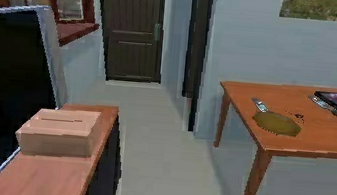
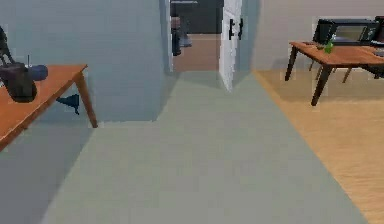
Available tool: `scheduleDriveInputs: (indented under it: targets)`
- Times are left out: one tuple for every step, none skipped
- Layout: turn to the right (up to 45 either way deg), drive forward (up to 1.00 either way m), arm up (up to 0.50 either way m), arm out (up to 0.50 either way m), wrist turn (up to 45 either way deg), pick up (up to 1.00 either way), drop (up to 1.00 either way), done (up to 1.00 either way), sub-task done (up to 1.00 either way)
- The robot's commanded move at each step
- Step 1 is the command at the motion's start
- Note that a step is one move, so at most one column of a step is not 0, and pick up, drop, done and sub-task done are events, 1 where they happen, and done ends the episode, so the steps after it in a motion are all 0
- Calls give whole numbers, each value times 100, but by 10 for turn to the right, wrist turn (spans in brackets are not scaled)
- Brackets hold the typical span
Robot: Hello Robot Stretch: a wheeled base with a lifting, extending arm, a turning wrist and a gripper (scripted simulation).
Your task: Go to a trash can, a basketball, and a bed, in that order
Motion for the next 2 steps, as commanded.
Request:
scheduleDriveInputs:
  targets:
    - [0,100,0,0,0,0,0,0,0]
    - [-30,0,0,0,0,0,0,0,0]
